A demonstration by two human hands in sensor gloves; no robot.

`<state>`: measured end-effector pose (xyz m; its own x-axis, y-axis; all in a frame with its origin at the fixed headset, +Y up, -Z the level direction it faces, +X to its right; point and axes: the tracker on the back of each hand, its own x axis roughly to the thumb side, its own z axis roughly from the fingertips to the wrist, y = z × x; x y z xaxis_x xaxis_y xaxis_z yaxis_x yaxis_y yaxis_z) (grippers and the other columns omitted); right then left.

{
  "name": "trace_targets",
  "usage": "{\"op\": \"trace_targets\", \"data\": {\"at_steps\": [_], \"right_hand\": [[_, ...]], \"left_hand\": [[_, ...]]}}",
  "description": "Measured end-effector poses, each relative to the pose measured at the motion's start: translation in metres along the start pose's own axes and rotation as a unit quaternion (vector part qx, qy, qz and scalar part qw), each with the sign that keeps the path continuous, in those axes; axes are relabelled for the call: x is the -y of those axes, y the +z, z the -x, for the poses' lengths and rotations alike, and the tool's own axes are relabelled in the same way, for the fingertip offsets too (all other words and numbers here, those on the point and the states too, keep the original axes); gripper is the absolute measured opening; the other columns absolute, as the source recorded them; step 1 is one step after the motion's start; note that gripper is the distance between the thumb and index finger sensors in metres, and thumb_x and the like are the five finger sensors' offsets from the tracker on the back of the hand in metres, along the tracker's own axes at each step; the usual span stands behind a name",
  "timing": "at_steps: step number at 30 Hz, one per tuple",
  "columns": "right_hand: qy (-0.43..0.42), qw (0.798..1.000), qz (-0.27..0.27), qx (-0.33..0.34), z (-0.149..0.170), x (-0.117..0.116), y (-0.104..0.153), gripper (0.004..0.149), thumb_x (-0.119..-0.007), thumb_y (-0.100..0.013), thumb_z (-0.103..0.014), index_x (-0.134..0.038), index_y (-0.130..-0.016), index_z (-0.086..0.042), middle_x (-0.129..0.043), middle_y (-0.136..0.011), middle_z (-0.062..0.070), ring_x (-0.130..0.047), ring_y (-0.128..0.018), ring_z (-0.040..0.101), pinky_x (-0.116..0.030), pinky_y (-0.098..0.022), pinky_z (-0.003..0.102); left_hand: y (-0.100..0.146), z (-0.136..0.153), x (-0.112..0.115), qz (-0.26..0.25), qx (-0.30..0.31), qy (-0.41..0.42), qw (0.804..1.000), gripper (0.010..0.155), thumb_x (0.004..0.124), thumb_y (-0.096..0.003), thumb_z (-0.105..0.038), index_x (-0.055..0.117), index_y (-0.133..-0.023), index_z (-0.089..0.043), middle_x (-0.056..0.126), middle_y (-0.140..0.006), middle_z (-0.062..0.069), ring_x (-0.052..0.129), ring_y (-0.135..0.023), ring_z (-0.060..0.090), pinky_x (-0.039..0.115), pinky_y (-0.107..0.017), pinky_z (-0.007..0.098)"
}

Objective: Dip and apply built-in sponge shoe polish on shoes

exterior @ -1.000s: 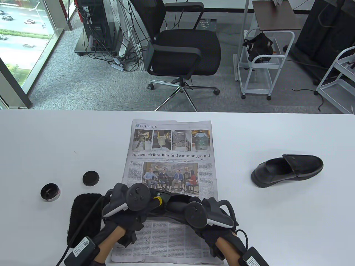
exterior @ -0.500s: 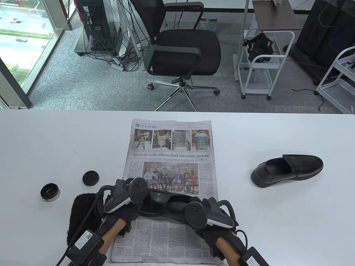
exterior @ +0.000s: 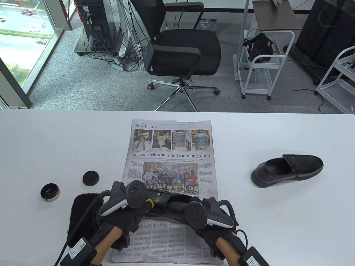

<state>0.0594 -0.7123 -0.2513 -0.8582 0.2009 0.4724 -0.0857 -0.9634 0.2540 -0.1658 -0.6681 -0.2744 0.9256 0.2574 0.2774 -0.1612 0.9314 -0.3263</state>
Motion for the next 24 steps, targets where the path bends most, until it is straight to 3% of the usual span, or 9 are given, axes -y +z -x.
{"op": "trace_targets", "data": {"at_steps": [5,12,17,24], "right_hand": [[0.001,1.000,0.001,0.000,0.000,0.000,0.000,0.040,-0.073,-0.046,-0.033,-0.074,-0.084,-0.022,-0.064,-0.094,0.008,-0.081,-0.067,0.048,-0.071,-0.054,0.061],[0.002,1.000,0.001,0.001,0.000,0.000,0.000,0.040,-0.073,-0.046,-0.033,-0.074,-0.084,-0.022,-0.064,-0.094,0.008,-0.081,-0.067,0.048,-0.071,-0.054,0.060],[0.001,1.000,0.001,0.000,0.000,0.000,0.000,0.040,-0.073,-0.046,-0.033,-0.074,-0.084,-0.022,-0.064,-0.094,0.008,-0.081,-0.067,0.048,-0.071,-0.054,0.061],[-0.001,1.000,0.001,0.000,-0.001,0.000,0.000,0.040,-0.073,-0.046,-0.033,-0.074,-0.084,-0.022,-0.064,-0.094,0.008,-0.081,-0.067,0.049,-0.071,-0.054,0.061]], "left_hand": [[-0.005,-0.014,0.004,-0.079,0.029,0.000,0.996,0.050,0.076,-0.0578,-0.041,0.081,-0.094,-0.008,0.096,-0.077,0.014,0.097,-0.062,0.032,0.081,-0.054,0.056],[-0.028,0.001,0.015,-0.118,-0.034,-0.090,0.988,0.053,0.074,-0.0579,-0.045,0.079,-0.095,-0.008,0.093,-0.079,0.015,0.095,-0.064,0.033,0.079,-0.054,0.057],[-0.033,0.022,0.016,-0.118,-0.080,-0.138,0.980,0.052,0.074,-0.0575,-0.044,0.078,-0.095,-0.009,0.093,-0.080,0.015,0.094,-0.065,0.033,0.079,-0.055,0.057],[-0.021,0.036,0.005,-0.051,-0.124,-0.181,0.974,0.049,0.074,-0.0581,-0.044,0.080,-0.094,-0.011,0.092,-0.079,0.013,0.093,-0.066,0.033,0.077,-0.057,0.058]]}}
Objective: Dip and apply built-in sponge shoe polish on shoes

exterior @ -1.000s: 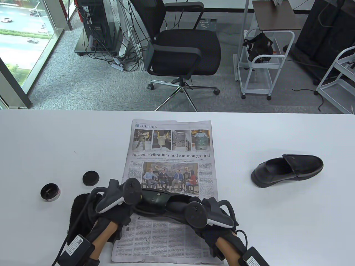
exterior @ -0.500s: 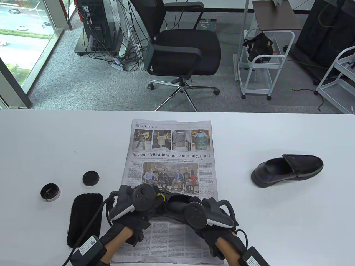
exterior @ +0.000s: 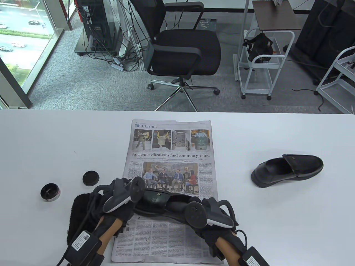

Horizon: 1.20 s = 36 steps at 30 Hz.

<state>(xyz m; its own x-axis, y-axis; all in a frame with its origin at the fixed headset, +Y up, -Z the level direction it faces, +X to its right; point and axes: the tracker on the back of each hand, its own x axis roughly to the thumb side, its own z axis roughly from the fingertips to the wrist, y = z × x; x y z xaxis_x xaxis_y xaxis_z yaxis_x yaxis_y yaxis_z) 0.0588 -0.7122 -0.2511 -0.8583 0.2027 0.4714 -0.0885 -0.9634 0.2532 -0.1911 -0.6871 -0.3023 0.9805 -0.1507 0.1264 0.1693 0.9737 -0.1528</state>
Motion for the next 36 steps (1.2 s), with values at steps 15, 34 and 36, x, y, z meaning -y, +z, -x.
{"op": "trace_targets", "data": {"at_steps": [15,34,36], "right_hand": [[0.001,1.000,0.000,0.001,0.000,0.000,0.000,0.040,-0.073,-0.046,-0.033,-0.074,-0.084,-0.022,-0.064,-0.094,0.008,-0.081,-0.068,0.049,-0.071,-0.054,0.061],[0.002,1.000,0.001,0.000,0.000,0.000,0.000,0.040,-0.073,-0.046,-0.033,-0.074,-0.084,-0.022,-0.064,-0.094,0.008,-0.081,-0.067,0.048,-0.071,-0.054,0.061],[0.001,1.000,0.002,0.000,0.000,0.000,0.000,0.040,-0.073,-0.046,-0.033,-0.074,-0.084,-0.022,-0.064,-0.094,0.008,-0.081,-0.067,0.048,-0.071,-0.054,0.061]], "left_hand": [[0.033,-0.039,-0.024,-0.010,0.130,0.230,0.964,0.050,0.076,-0.0576,-0.043,0.082,-0.093,-0.007,0.098,-0.078,0.015,0.098,-0.061,0.032,0.082,-0.053,0.056],[-0.010,-0.008,0.001,-0.044,0.015,0.059,0.997,0.049,0.077,-0.0577,-0.043,0.079,-0.093,-0.010,0.091,-0.080,0.014,0.092,-0.067,0.033,0.077,-0.057,0.058],[-0.010,0.001,0.002,-0.030,-0.003,0.036,0.999,0.048,0.078,-0.0578,-0.042,0.079,-0.093,-0.010,0.091,-0.080,0.015,0.092,-0.067,0.034,0.076,-0.058,0.059]]}}
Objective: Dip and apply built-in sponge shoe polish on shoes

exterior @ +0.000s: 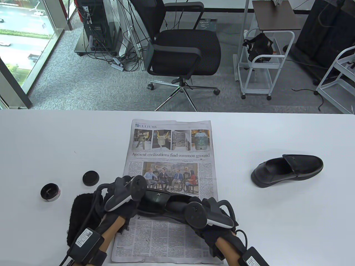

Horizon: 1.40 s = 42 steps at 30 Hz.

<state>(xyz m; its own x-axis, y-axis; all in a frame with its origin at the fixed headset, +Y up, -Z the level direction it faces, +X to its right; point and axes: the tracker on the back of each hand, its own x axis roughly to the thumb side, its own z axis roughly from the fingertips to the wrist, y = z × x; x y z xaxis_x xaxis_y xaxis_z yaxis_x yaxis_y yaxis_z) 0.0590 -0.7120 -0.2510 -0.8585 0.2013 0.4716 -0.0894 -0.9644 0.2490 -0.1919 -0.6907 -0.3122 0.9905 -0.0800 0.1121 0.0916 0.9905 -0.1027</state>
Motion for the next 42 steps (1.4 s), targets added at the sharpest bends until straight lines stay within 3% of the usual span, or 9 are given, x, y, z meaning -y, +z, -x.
{"op": "trace_targets", "data": {"at_steps": [6,10,14,18,24,29,34,42], "right_hand": [[-0.001,1.000,0.001,0.000,0.000,0.000,0.000,0.040,-0.073,-0.045,-0.033,-0.074,-0.084,-0.022,-0.064,-0.094,0.007,-0.081,-0.068,0.049,-0.071,-0.054,0.061],[0.001,1.000,0.000,0.001,0.000,0.000,0.000,0.040,-0.073,-0.046,-0.033,-0.074,-0.084,-0.022,-0.064,-0.094,0.007,-0.081,-0.067,0.048,-0.071,-0.054,0.061],[0.001,1.000,0.000,0.000,0.000,0.000,0.000,0.040,-0.073,-0.046,-0.033,-0.074,-0.084,-0.022,-0.064,-0.094,0.007,-0.081,-0.067,0.048,-0.071,-0.054,0.061],[0.001,1.000,0.000,-0.001,0.000,0.000,0.000,0.040,-0.073,-0.045,-0.033,-0.074,-0.084,-0.022,-0.064,-0.094,0.007,-0.081,-0.068,0.049,-0.071,-0.054,0.061],[-0.001,1.000,0.001,-0.001,0.000,0.000,0.000,0.040,-0.073,-0.045,-0.033,-0.074,-0.084,-0.022,-0.064,-0.094,0.007,-0.081,-0.068,0.048,-0.071,-0.054,0.061],[0.001,1.000,0.000,0.000,0.000,0.000,0.000,0.040,-0.073,-0.046,-0.033,-0.074,-0.084,-0.022,-0.064,-0.094,0.007,-0.081,-0.067,0.048,-0.071,-0.054,0.061],[0.002,1.000,0.000,0.000,0.000,0.000,0.000,0.040,-0.073,-0.046,-0.033,-0.074,-0.084,-0.022,-0.064,-0.094,0.007,-0.081,-0.067,0.048,-0.071,-0.054,0.061],[0.000,1.000,0.001,-0.001,0.000,0.000,-0.001,0.040,-0.073,-0.046,-0.033,-0.074,-0.084,-0.022,-0.064,-0.094,0.007,-0.081,-0.067,0.049,-0.071,-0.054,0.061]], "left_hand": [[0.007,0.021,-0.002,0.049,-0.013,0.028,0.998,0.048,0.078,-0.0578,-0.044,0.081,-0.092,-0.010,0.095,-0.078,0.014,0.096,-0.065,0.032,0.081,-0.055,0.057],[0.016,0.014,-0.008,0.086,0.020,0.054,0.995,0.049,0.078,-0.0579,-0.046,0.085,-0.090,-0.010,0.099,-0.074,0.012,0.100,-0.061,0.031,0.084,-0.053,0.055],[0.024,-0.002,-0.013,0.124,0.075,0.150,0.978,0.049,0.077,-0.0581,-0.046,0.085,-0.090,-0.009,0.100,-0.074,0.013,0.100,-0.062,0.031,0.084,-0.053,0.056],[0.028,-0.020,-0.015,0.070,0.121,0.216,0.966,0.050,0.079,-0.0568,-0.044,0.083,-0.091,-0.007,0.098,-0.077,0.016,0.098,-0.065,0.035,0.082,-0.054,0.058],[0.025,-0.039,-0.011,-0.052,0.132,0.192,0.971,0.052,0.080,-0.0555,-0.042,0.082,-0.093,-0.006,0.097,-0.078,0.015,0.097,-0.065,0.035,0.082,-0.053,0.059],[0.014,-0.042,-0.002,-0.058,0.102,0.161,0.980,0.053,0.078,-0.0563,-0.043,0.078,-0.095,-0.007,0.092,-0.081,0.016,0.092,-0.069,0.037,0.077,-0.056,0.060],[0.003,-0.026,0.008,-0.044,0.050,0.123,0.990,0.049,0.078,-0.0565,-0.042,0.080,-0.092,-0.008,0.094,-0.079,0.016,0.094,-0.068,0.036,0.078,-0.056,0.060],[0.003,-0.004,0.003,-0.027,0.004,0.030,0.999,0.048,0.080,-0.0565,-0.042,0.085,-0.089,-0.007,0.099,-0.074,0.015,0.097,-0.066,0.035,0.081,-0.055,0.059]]}}
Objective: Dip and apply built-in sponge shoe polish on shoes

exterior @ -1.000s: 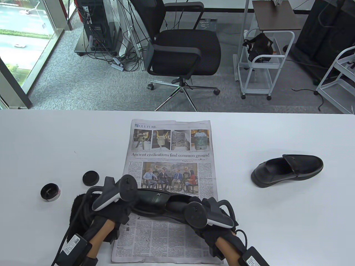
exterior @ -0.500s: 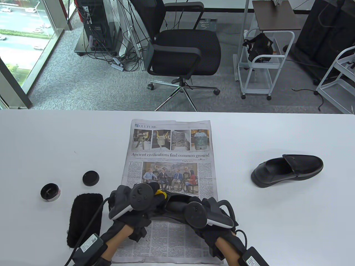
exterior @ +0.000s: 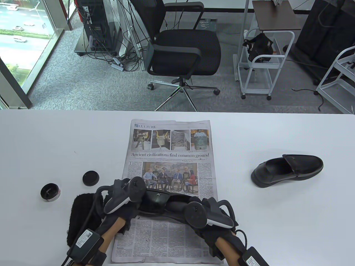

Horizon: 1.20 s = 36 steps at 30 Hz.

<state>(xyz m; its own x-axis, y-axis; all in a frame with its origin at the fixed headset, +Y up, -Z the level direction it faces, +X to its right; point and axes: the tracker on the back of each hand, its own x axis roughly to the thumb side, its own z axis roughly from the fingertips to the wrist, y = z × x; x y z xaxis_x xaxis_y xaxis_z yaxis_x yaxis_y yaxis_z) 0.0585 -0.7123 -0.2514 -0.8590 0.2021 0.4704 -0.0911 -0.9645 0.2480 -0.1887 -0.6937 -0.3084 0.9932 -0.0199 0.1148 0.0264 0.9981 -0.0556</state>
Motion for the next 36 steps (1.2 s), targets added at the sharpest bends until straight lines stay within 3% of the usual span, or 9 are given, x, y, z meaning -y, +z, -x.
{"op": "trace_targets", "data": {"at_steps": [8,14,21,27,32,36], "right_hand": [[0.002,1.000,-0.001,0.001,0.000,0.000,0.000,0.040,-0.073,-0.046,-0.033,-0.074,-0.084,-0.022,-0.064,-0.094,0.007,-0.081,-0.068,0.048,-0.071,-0.054,0.061],[0.003,1.000,-0.001,0.001,0.000,0.000,0.000,0.040,-0.073,-0.046,-0.033,-0.074,-0.084,-0.022,-0.064,-0.094,0.007,-0.081,-0.068,0.048,-0.071,-0.054,0.061],[0.004,1.000,-0.003,0.000,0.000,0.000,0.000,0.040,-0.073,-0.046,-0.033,-0.074,-0.084,-0.022,-0.064,-0.094,0.007,-0.081,-0.068,0.049,-0.071,-0.054,0.061],[0.003,1.000,-0.003,0.000,0.000,0.000,0.000,0.040,-0.073,-0.046,-0.033,-0.073,-0.084,-0.022,-0.064,-0.094,0.007,-0.081,-0.068,0.049,-0.071,-0.054,0.061],[0.000,1.000,-0.005,-0.003,0.000,0.000,0.000,0.040,-0.073,-0.046,-0.033,-0.073,-0.085,-0.022,-0.063,-0.094,0.007,-0.081,-0.068,0.049,-0.070,-0.054,0.061],[-0.002,1.000,-0.005,-0.002,0.000,0.000,0.000,0.040,-0.073,-0.046,-0.033,-0.073,-0.085,-0.022,-0.063,-0.094,0.007,-0.080,-0.068,0.049,-0.070,-0.054,0.061]], "left_hand": [[0.013,0.006,-0.010,0.102,-0.005,-0.014,0.995,0.049,0.079,-0.0575,-0.042,0.085,-0.090,-0.007,0.099,-0.075,0.016,0.097,-0.066,0.034,0.081,-0.055,0.058],[0.024,-0.010,-0.016,0.145,0.046,0.066,0.986,0.049,0.080,-0.0574,-0.043,0.085,-0.089,-0.006,0.100,-0.074,0.015,0.099,-0.065,0.034,0.082,-0.054,0.058],[0.033,-0.030,-0.021,0.076,0.081,0.109,0.988,0.048,0.079,-0.0571,-0.039,0.083,-0.092,-0.006,0.097,-0.079,0.017,0.097,-0.068,0.036,0.081,-0.055,0.058],[0.027,-0.040,-0.015,0.018,0.091,0.158,0.983,0.049,0.074,-0.0586,-0.036,0.077,-0.096,-0.006,0.091,-0.083,0.018,0.091,-0.071,0.038,0.076,-0.057,0.060],[0.016,-0.037,-0.007,-0.011,0.054,0.078,0.995,0.051,0.075,-0.0580,-0.038,0.079,-0.096,-0.005,0.093,-0.081,0.018,0.092,-0.070,0.038,0.078,-0.056,0.060],[0.005,-0.013,0.002,-0.011,0.000,0.017,1.000,0.049,0.075,-0.0580,-0.038,0.080,-0.095,-0.007,0.093,-0.081,0.017,0.092,-0.070,0.037,0.077,-0.057,0.059]]}}
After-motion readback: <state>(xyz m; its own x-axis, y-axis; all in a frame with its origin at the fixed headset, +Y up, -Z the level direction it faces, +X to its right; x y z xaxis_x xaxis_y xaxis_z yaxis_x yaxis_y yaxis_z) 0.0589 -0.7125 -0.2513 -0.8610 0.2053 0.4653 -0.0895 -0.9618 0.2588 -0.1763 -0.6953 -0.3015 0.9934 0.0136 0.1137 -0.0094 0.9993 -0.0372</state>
